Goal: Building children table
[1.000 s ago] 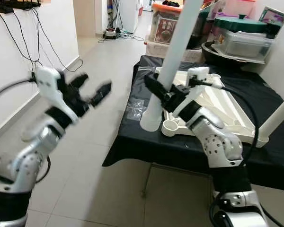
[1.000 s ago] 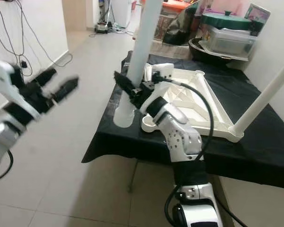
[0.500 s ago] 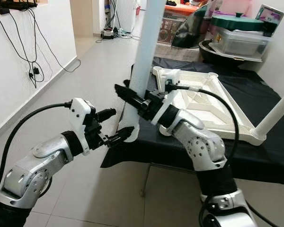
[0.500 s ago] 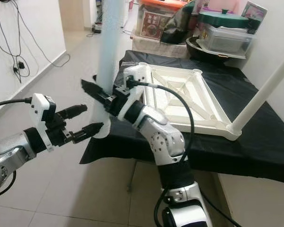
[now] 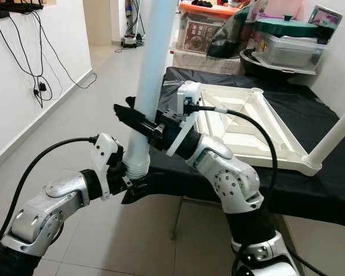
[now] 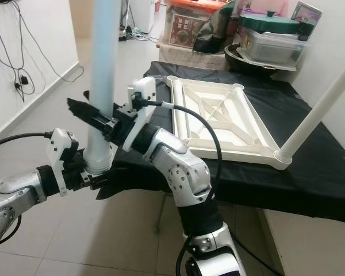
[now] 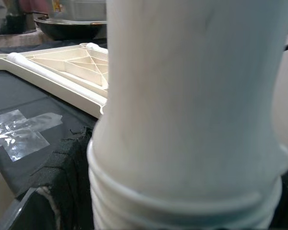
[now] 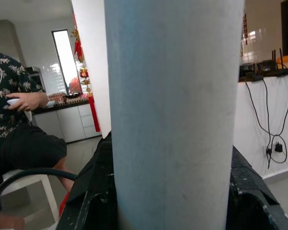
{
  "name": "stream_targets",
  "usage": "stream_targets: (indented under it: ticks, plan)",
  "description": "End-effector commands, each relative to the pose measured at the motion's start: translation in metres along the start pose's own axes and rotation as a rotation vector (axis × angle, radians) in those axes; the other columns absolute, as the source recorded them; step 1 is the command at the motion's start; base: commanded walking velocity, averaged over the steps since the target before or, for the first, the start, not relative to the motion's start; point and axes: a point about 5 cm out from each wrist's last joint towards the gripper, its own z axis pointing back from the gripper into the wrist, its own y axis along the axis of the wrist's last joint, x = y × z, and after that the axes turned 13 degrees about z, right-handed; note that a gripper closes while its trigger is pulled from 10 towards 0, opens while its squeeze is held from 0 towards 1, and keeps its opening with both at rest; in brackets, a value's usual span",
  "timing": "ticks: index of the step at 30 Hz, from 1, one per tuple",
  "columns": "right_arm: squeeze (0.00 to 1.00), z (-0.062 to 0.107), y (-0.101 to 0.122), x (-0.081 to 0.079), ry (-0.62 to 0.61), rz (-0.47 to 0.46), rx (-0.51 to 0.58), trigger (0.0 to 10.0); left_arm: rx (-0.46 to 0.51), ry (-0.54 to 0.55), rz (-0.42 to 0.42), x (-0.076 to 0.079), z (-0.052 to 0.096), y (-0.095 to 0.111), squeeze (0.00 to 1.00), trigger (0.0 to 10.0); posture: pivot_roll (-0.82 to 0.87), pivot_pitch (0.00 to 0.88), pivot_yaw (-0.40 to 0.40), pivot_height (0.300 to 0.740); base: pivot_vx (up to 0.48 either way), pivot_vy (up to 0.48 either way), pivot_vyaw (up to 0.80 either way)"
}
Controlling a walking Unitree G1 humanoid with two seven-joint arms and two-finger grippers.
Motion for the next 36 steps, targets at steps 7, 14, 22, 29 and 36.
stream_targets:
  ticks: [7,14,22,29,36]
  plan:
    - [0.0,-0.005,-0.004,-0.015,0.058,-0.013,0.004,0.0,-0.005,-0.051,-0.035,0.004,-0.008,0.001,0.0,10.0,0.08,0.0,-0.087,0.74,0.0,0.0,0.0]
    - [0.0,-0.002,-0.01,-0.019,0.052,-0.015,-0.017,0.0,0.067,-0.084,-0.045,0.008,-0.013,0.01,0.0,0.0,0.07,0.0,-0.084,0.74,0.0,0.0,0.0]
    - [0.0,0.0,-0.011,-0.018,0.038,-0.018,-0.022,0.0,0.093,-0.101,-0.037,0.008,-0.012,0.011,0.0,0.0,0.07,0.0,-0.085,0.74,0.0,0.0,0.0]
    - [0.0,0.001,-0.012,-0.016,0.022,-0.01,-0.034,0.5,0.059,-0.071,-0.066,0.007,-0.013,0.005,0.0,0.0,0.07,0.0,-0.087,0.74,0.0,0.0,0.0]
    - [1.0,0.003,-0.016,-0.006,-0.069,-0.027,-0.072,10.0,0.011,0.045,-0.134,-0.006,-0.016,0.001,0.0,10.0,0.07,0.0,-0.089,0.74,0.0,0.0,0.0]
